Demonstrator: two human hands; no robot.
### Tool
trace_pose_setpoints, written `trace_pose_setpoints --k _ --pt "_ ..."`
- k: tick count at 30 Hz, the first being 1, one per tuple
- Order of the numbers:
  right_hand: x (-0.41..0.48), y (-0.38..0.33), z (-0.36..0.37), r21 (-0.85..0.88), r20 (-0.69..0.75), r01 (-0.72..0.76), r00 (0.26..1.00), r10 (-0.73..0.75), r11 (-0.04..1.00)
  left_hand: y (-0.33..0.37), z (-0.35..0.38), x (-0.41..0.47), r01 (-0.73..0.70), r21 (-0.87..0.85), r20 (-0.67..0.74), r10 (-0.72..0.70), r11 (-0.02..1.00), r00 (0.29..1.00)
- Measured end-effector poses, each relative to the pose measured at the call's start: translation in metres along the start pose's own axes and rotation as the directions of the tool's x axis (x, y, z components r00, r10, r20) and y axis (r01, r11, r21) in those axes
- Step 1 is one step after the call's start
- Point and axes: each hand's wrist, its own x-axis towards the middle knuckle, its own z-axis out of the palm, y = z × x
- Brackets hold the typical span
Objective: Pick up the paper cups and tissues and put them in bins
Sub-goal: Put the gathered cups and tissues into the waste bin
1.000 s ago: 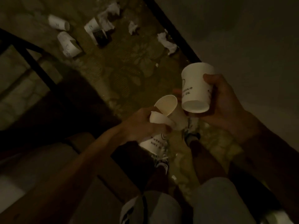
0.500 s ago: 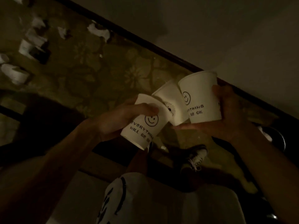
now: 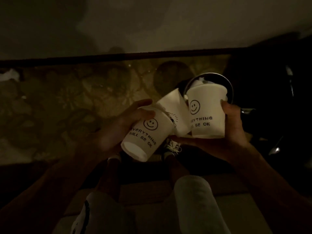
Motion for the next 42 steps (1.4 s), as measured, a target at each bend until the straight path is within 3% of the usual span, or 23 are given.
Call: trace_pose_setpoints --k 5,10,12,15,17,22,27,30,33,39,42 --pt "-0.036 0.001 -0.071 0.148 -0.175 0.135 0.979 -0.108 0.98 -0.026 0.078 0.044 0.091 0.048 0.148 -0.097 0.995 0.984" --pt "-0.067 0.003 -0.143 0.284 -0.463 0.23 0.883 -0.077 0.931 -0.05 0.131 0.097 0.183 0.246 -0.09 -0.165 0.952 0.982" --pt "-0.073 0.003 -0.166 0.281 -0.52 0.243 0.852 -0.066 0.928 -0.059 0.138 0.119 0.168 0.306 -0.17 -0.12 0.937 0.978" --pt "-0.076 0.002 -0.192 0.275 -0.574 0.267 0.817 -0.065 0.924 -0.073 0.144 0.153 0.086 0.472 -0.302 0.069 0.877 0.951" --pt "-0.074 0.002 -0.207 0.269 -0.579 0.279 0.812 -0.077 0.922 -0.081 0.146 0.178 0.056 0.484 -0.356 0.138 0.873 0.924" --pt "-0.062 -0.002 -0.234 0.25 -0.546 0.299 0.829 -0.121 0.921 -0.108 0.156 0.234 0.089 0.459 -0.406 0.12 0.884 0.906" --pt "-0.049 -0.004 -0.253 0.297 -0.473 0.286 0.873 -0.12 0.911 -0.135 0.154 0.264 0.185 0.67 -0.359 0.096 0.719 0.928" --pt "-0.042 -0.003 -0.261 0.308 -0.426 0.274 0.896 -0.125 0.911 -0.141 0.146 0.275 0.22 0.808 -0.319 0.091 0.547 0.943" --pt "-0.036 -0.003 -0.265 0.336 -0.421 0.26 0.901 -0.102 0.905 -0.138 0.14 0.281 0.251 0.756 -0.347 0.046 0.604 0.937" --pt "-0.023 -0.011 -0.259 0.386 -0.376 0.256 0.921 -0.103 0.886 -0.119 0.15 0.252 0.064 0.827 -0.305 0.35 0.559 0.886" --pt "-0.016 -0.015 -0.256 0.406 -0.362 0.235 0.928 -0.081 0.883 -0.106 0.158 0.232 -0.075 0.876 -0.14 0.399 0.476 0.906"
